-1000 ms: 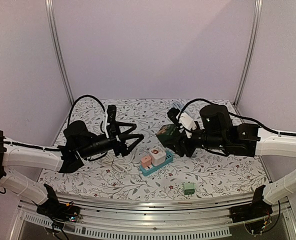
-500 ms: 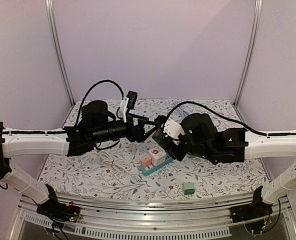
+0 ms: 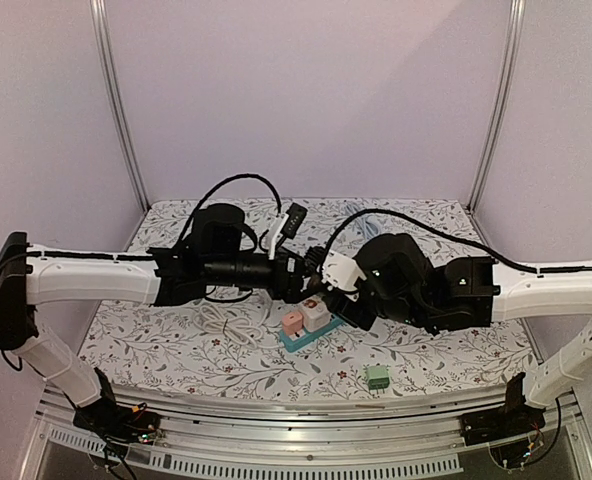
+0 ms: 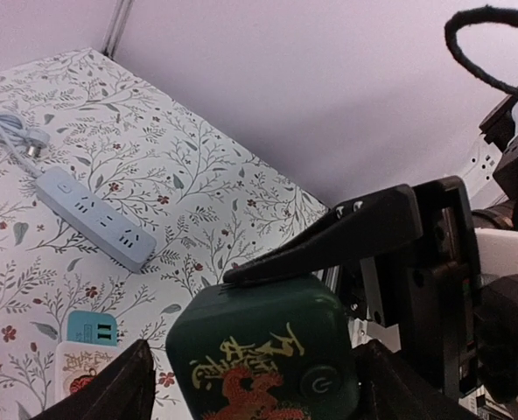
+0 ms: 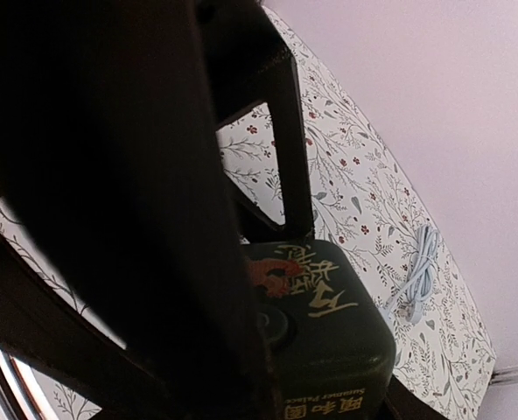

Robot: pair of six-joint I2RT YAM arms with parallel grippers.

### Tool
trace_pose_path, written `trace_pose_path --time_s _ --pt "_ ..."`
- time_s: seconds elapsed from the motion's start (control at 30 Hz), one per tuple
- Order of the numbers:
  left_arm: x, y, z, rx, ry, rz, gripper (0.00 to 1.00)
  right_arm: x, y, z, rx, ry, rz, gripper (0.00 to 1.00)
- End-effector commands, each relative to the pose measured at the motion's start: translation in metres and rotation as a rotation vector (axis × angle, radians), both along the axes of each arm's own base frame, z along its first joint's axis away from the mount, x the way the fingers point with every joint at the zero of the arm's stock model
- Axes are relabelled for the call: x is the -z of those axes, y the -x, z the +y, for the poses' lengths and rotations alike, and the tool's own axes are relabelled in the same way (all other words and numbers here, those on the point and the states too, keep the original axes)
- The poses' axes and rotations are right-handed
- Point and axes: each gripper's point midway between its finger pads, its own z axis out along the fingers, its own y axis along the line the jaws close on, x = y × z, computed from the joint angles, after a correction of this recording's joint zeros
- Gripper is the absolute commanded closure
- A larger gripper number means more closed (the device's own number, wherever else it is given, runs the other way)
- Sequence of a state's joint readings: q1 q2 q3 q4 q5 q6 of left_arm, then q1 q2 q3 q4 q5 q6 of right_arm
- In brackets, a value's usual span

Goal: Insert the plug

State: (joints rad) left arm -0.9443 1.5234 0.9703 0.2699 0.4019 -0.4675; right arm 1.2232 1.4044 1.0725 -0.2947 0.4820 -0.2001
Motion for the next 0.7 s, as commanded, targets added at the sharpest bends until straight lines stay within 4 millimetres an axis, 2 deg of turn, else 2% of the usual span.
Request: trace_pose_path --time_s 0.0,0.2,0.37,0.57,0.67 --pt "0.009 0.017 -0.009 0.086 -0.031 0.039 0.22 -0.027 -0.001 0.001 0.003 -0.009 -0.055 1.00" --pt "0.008 0.025 -0.013 0.141 -0.020 0.067 0.30 -0.033 0.003 0.001 -0.015 0.018 -0.085 1.00" --pt "0.008 0.023 -0.014 0.136 -0.024 0.073 0.37 -0.031 0.009 0.008 -0.040 0.061 -0.092 1.00" --pt "0.009 0.023 -0.015 0.136 -0.025 0.077 0.38 -0.026 0.012 0.015 -0.048 0.111 -0.106 1.00" --pt "0.009 0.023 -0.015 0.138 -0.025 0.077 0.34 -0.027 0.013 0.017 -0.048 0.119 -0.111 1.00"
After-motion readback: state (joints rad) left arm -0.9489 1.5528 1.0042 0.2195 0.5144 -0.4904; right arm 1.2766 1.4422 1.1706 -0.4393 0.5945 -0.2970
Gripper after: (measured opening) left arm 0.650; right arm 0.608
